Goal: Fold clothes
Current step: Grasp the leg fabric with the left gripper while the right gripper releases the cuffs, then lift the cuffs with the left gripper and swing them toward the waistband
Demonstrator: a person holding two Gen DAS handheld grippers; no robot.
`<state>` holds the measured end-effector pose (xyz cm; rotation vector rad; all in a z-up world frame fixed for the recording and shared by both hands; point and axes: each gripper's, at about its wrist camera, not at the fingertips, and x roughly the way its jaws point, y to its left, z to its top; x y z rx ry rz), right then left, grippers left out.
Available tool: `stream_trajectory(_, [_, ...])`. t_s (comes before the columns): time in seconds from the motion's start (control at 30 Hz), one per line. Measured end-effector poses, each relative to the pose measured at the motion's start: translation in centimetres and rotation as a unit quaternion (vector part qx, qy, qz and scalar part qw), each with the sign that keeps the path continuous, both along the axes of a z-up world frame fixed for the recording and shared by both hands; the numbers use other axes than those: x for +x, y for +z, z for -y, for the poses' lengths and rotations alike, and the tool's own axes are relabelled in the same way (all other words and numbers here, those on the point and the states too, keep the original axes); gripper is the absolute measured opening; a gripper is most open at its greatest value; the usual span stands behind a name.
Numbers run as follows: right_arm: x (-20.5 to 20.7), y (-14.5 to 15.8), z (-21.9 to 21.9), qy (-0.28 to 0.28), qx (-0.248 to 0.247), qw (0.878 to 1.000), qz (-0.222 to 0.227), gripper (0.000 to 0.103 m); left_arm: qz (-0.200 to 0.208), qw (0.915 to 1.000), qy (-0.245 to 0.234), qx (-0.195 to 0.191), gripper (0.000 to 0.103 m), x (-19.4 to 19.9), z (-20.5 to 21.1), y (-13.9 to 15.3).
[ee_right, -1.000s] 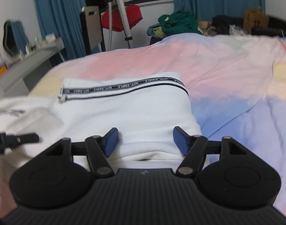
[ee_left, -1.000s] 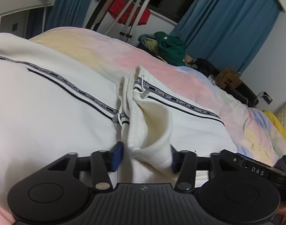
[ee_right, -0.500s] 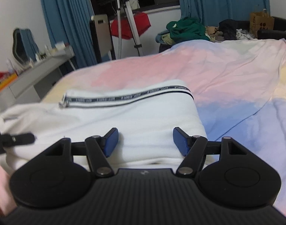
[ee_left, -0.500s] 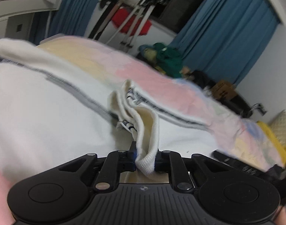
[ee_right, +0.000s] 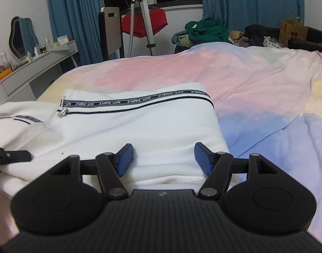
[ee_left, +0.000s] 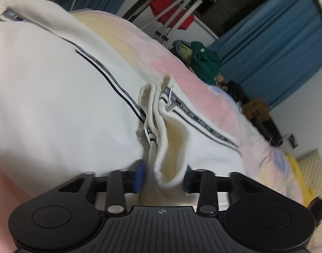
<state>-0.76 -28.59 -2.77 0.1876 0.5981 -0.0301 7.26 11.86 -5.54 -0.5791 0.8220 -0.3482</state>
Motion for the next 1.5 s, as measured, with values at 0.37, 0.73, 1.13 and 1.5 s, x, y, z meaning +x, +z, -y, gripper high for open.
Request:
stream_trajectory(0.37, [-0.3,0.2,0.0,-0.004,0.006,1.0,0.001,0.066,-0.02,0.964,0.252,-0.084,0.084,-4.8,-10.8,2.5])
stream_trajectory(0.73, [-0.9,0.6,0.6,-0.024,0.013,1.0,-0.002,0.065,-0.08,0.8985,0.382,-0.2,0.079,-6.7,-17.5,-0.5])
stream_trajectory(1.13, [-1.2,1.0,0.9,-0.037,0.021,0.999,0.006,0.066,-0.055,0.8824,0.435,-0.172,0.081,-5.3,-17.9,0.0])
stream_trajectory(1.5, [-0.2,-0.7,-0.7,0.0,-0.034,0.999,-0.022,0.066,-0.015,0.883,0.454,-0.119,0.035,0.6,-18.4,-0.4])
